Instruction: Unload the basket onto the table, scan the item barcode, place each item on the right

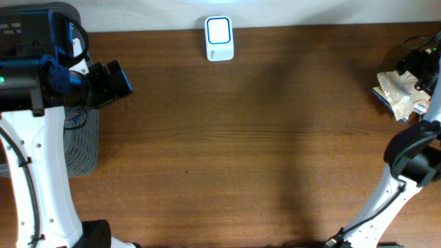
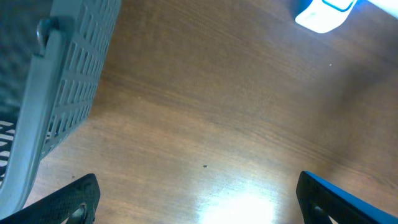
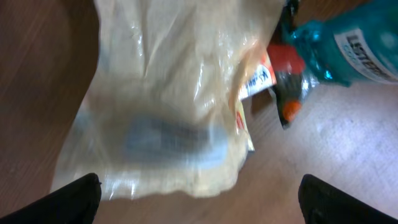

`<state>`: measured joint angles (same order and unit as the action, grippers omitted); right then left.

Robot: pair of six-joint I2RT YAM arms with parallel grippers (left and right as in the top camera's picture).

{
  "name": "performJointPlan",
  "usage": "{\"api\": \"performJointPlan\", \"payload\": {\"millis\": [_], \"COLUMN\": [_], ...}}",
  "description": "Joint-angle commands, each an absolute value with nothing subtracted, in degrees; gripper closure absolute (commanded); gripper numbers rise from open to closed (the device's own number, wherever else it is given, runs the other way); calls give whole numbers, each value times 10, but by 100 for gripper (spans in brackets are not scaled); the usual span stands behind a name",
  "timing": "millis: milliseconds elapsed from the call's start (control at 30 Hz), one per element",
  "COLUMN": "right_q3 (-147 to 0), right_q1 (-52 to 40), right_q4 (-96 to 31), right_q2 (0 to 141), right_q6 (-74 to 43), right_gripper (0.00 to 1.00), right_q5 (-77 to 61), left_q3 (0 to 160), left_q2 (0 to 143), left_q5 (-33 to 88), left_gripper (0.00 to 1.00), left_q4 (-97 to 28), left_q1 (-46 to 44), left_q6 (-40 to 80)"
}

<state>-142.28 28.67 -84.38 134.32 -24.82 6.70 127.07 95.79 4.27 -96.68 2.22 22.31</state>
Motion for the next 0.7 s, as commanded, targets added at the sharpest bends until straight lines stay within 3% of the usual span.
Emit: {"api": "performJointPlan", "payload": {"millis": [0, 200, 300, 467, 667], "right_q3": [-1428, -1381, -1286, -984, -849], "right_q1": [284, 216, 152, -43, -86], "right_q4": [-921, -973, -973, -972, -973], "right_q2": [1200, 979, 881, 660, 579], "right_q6": [-244, -193, -193, -204, -204], "right_gripper": [1, 2, 2, 2, 2], "right_q5": [-20, -58, -58, -66, -77], "left_q3": [1272, 1272, 1272, 1272, 1272], "left_q2": [955, 955, 955, 955, 955], "left_q5": [41, 41, 41, 41, 41], "left_gripper": [1, 1, 1, 1, 1], "left_q4": [-967, -967, -967, -967, -967], "left_q1": [20, 20, 20, 20, 20], "left_q6": [229, 229, 229, 229, 229]}}
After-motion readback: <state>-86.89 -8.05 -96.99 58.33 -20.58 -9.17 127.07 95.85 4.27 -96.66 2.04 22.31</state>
